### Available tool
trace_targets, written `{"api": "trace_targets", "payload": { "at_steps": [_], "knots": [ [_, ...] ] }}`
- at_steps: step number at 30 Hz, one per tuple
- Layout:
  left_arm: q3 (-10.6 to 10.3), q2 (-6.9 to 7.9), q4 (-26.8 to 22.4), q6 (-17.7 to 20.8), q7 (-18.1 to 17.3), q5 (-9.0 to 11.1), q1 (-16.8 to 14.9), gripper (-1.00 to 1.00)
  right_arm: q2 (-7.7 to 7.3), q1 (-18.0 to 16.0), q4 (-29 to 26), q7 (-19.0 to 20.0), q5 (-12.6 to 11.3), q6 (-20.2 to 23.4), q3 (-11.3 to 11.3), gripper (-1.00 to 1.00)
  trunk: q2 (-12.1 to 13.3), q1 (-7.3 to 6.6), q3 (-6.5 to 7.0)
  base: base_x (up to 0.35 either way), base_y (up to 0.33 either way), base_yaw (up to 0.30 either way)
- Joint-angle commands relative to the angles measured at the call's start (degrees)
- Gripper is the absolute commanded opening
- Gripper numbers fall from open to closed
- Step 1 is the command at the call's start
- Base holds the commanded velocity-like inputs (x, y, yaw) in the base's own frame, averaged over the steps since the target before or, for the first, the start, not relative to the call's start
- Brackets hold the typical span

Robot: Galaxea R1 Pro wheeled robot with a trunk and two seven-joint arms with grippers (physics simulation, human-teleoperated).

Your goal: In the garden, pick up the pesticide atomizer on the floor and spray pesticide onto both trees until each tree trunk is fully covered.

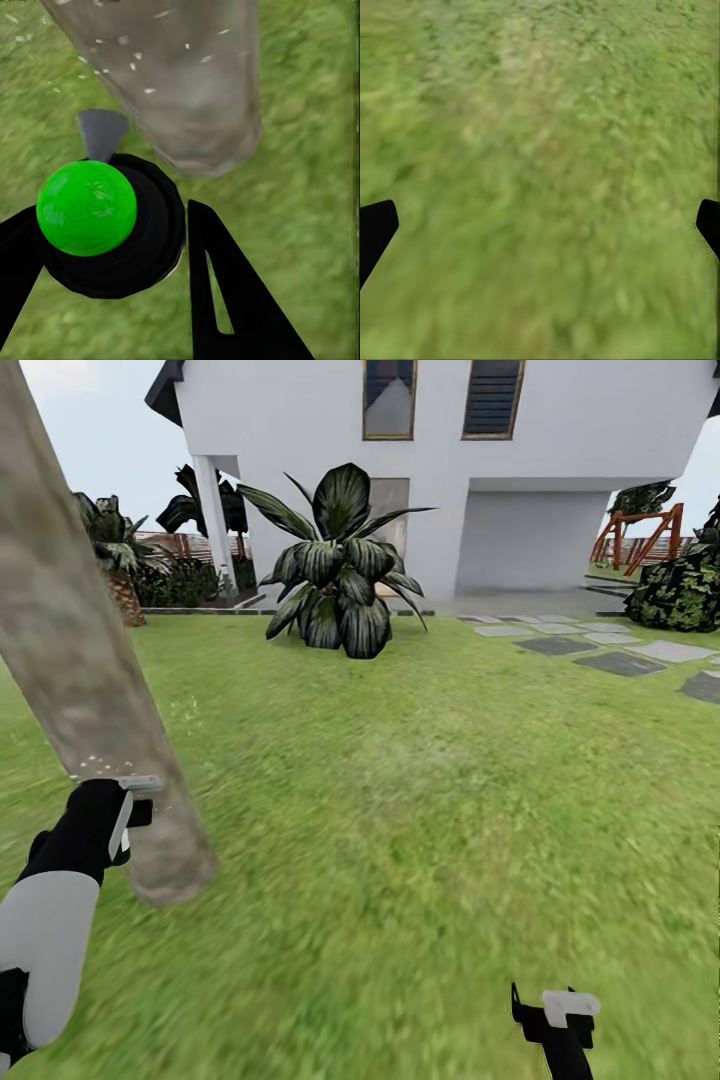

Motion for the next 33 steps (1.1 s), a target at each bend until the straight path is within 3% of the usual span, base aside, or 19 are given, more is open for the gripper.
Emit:
{"api": "trace_targets", "payload": {
  "at_steps": [1,13,27,33],
  "knots": [
    [0.0,-0.01,-0.1,0.3,0.0,-0.1,0.0,-1.00,0.00,-0.1,0.1,-0.4,0.6,-0.1,-0.2,1.00,0.0,0.00,-0.05,0.136,-0.247,0.000],
    [0.0,0.03,-0.1,0.3,0.1,-0.1,0.0,-1.00,0.00,-0.1,0.1,-0.4,0.6,-0.1,-0.2,1.00,0.0,0.00,-0.05,0.139,-0.248,0.003],
    [0.2,-0.13,0.9,0.0,0.1,0.1,1.0,-1.00,0.00,-0.1,0.1,-0.4,0.6,-0.1,-0.2,1.00,0.0,0.00,-0.05,0.134,-0.253,0.254],
    [0.2,-0.15,1.0,0.1,0.0,0.3,2.1,-1.00,0.00,-0.1,0.1,-0.4,0.6,-0.1,-0.2,1.00,0.0,0.00,-0.05,0.085,-0.267,0.074]
  ]
}}
